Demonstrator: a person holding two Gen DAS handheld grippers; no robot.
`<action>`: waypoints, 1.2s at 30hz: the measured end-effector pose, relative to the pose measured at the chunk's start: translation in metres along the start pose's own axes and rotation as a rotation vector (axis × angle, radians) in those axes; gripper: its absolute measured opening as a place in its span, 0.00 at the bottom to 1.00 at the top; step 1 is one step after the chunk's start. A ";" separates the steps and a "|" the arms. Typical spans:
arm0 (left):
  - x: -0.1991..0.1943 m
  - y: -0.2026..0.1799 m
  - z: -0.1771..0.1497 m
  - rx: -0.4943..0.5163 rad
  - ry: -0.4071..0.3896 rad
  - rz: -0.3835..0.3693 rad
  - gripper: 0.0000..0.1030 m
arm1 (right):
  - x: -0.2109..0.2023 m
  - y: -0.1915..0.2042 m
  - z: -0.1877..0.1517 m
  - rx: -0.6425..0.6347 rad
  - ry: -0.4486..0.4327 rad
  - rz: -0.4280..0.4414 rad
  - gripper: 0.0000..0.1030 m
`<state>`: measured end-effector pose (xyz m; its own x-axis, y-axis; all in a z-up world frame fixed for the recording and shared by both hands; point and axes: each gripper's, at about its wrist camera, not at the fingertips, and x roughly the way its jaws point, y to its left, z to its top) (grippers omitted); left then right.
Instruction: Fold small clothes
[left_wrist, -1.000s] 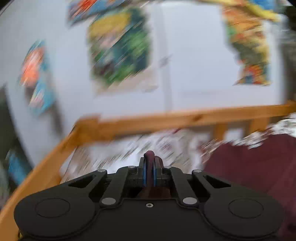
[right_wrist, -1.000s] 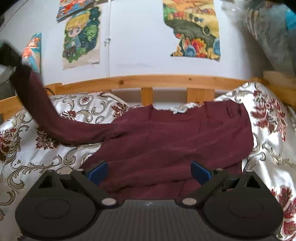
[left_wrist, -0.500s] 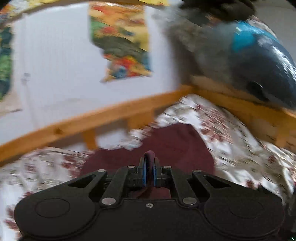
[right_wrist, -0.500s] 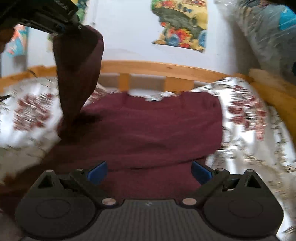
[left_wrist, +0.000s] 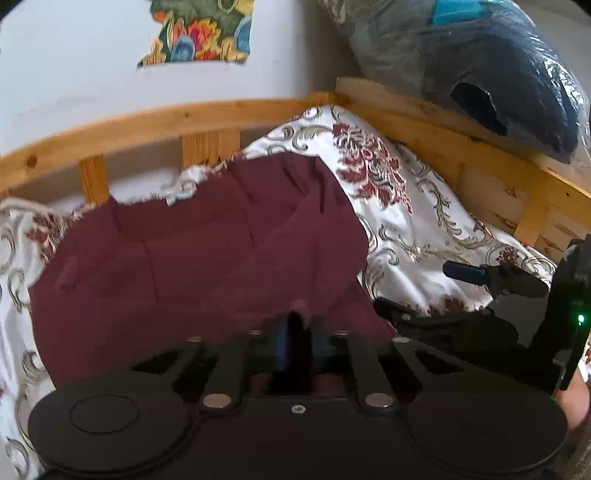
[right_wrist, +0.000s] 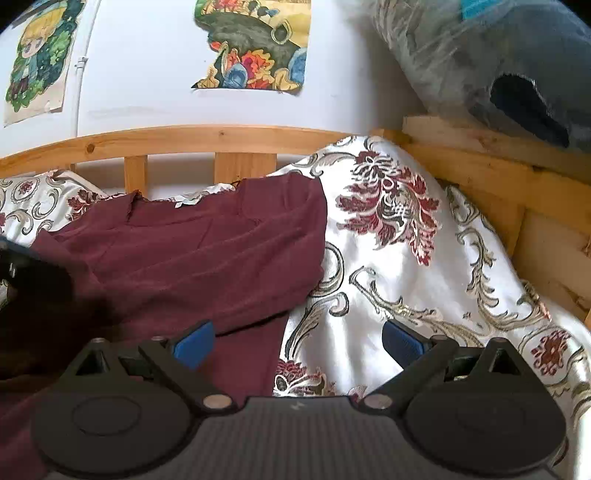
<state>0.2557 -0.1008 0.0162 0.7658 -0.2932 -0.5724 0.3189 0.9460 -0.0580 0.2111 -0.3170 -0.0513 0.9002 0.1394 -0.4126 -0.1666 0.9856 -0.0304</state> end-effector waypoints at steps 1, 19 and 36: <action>0.000 0.001 -0.003 -0.009 0.003 -0.009 0.34 | 0.000 0.000 -0.001 0.003 0.004 0.002 0.97; -0.022 0.183 -0.024 -0.299 -0.010 0.438 0.66 | -0.003 0.023 -0.002 0.032 0.011 0.190 0.76; 0.039 0.227 0.028 -0.229 0.020 0.337 0.06 | 0.021 0.035 -0.015 0.080 0.149 0.265 0.07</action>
<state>0.3738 0.0989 0.0034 0.7943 0.0393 -0.6063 -0.0827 0.9956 -0.0439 0.2183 -0.2805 -0.0748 0.7599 0.3829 -0.5253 -0.3500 0.9220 0.1657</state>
